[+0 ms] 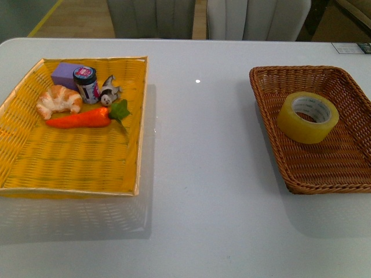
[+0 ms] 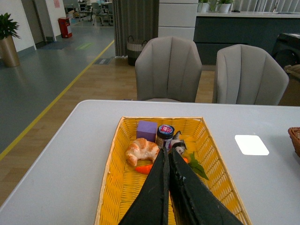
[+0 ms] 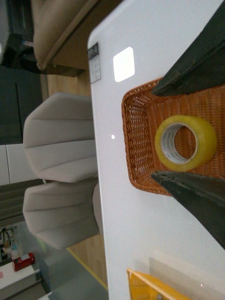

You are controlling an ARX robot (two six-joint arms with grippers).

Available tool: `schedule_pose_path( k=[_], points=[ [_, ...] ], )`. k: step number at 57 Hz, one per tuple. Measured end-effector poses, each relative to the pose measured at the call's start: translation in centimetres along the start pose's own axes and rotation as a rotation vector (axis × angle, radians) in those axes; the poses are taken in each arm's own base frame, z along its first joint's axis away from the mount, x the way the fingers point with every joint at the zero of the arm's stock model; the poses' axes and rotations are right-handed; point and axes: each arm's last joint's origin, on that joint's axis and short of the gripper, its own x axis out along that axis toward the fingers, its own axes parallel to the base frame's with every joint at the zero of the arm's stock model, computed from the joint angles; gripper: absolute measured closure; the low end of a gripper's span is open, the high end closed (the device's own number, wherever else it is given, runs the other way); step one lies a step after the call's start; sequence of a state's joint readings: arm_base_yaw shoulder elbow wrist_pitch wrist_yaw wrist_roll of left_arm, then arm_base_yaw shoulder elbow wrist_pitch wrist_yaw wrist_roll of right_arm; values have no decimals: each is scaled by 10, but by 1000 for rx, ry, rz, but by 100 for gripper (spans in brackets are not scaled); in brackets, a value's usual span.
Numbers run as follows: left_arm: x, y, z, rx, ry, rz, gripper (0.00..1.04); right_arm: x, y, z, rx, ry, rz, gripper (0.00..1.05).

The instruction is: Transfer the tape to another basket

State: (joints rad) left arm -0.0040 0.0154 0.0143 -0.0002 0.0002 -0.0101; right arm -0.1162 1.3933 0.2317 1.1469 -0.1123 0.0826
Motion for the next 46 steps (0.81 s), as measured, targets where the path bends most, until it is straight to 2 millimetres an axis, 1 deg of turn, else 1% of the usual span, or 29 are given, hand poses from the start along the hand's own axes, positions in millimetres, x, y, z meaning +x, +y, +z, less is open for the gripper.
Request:
schedule_pose_path(
  k=[3, 5, 6, 13, 16, 22, 33, 46],
  points=[
    [0, 0, 0, 0, 0, 0, 103, -11, 3, 0, -38, -3, -4, 72],
    [0, 0, 0, 0, 0, 0, 103, -16, 5, 0, -50, 0, 0, 79],
    [0, 0, 0, 0, 0, 0, 103, -18, 6, 0, -51, 0, 0, 81],
    [0, 0, 0, 0, 0, 0, 103, -33, 10, -1, -63, 1, 0, 103],
    [0, 0, 0, 0, 0, 0, 103, -38, 15, -2, -73, 1, -25, 103],
    [0, 0, 0, 0, 0, 0, 103, -49, 21, -2, -76, 3, 5, 103],
    [0, 0, 0, 0, 0, 0, 103, -66, 22, -2, -78, 2, 1, 103],
    [0, 0, 0, 0, 0, 0, 103, -78, 22, 3, -78, -15, 1, 103]
  ],
)
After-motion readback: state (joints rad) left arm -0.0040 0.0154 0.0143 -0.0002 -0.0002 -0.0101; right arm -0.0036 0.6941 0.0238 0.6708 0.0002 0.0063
